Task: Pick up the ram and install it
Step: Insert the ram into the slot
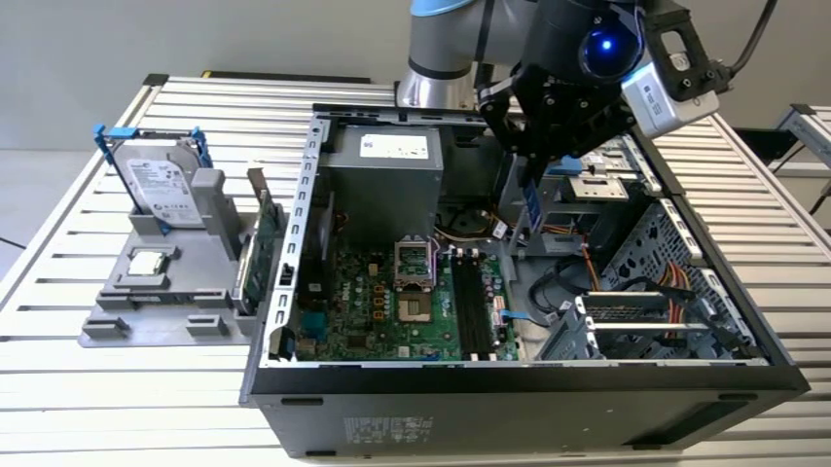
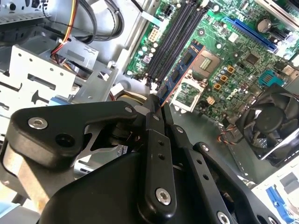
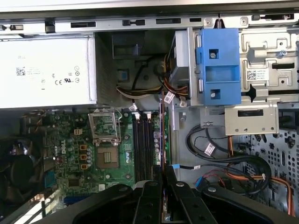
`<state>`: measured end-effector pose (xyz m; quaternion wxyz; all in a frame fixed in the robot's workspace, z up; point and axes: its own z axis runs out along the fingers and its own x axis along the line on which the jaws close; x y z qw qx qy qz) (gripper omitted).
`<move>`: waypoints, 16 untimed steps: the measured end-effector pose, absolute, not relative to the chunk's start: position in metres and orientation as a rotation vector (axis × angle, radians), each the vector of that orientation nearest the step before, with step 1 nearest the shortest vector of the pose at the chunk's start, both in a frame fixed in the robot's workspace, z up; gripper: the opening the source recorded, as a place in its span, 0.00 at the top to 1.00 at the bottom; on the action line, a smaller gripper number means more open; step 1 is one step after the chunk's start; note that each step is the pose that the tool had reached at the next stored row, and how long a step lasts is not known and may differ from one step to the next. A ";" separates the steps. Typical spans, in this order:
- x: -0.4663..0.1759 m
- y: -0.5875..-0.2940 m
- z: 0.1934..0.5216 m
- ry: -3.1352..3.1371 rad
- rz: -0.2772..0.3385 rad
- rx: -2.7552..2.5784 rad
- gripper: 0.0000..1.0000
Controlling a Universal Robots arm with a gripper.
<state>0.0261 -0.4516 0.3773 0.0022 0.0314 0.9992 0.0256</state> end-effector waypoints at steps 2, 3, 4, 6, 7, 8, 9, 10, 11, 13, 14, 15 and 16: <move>0.026 -0.452 0.377 3.135 0.079 0.099 1.00; 0.026 -0.452 0.376 3.135 0.079 0.099 1.00; 0.026 -0.452 0.376 3.135 0.079 0.098 1.00; 0.026 -0.452 0.375 3.135 0.078 0.098 1.00; 0.026 -0.452 0.375 3.134 0.078 0.098 1.00; 0.026 -0.452 0.374 3.135 0.077 0.099 1.00; 0.026 -0.452 0.374 3.135 0.077 0.098 1.00; 0.026 -0.452 0.374 3.135 0.076 0.098 1.00; 0.026 -0.452 0.373 3.135 0.076 0.099 1.00; 0.026 -0.452 0.372 3.135 0.075 0.098 1.00; 0.026 -0.452 0.372 3.135 0.075 0.098 1.00; 0.026 -0.452 0.372 3.135 0.075 0.099 1.00; 0.026 -0.452 0.371 3.135 0.074 0.099 1.00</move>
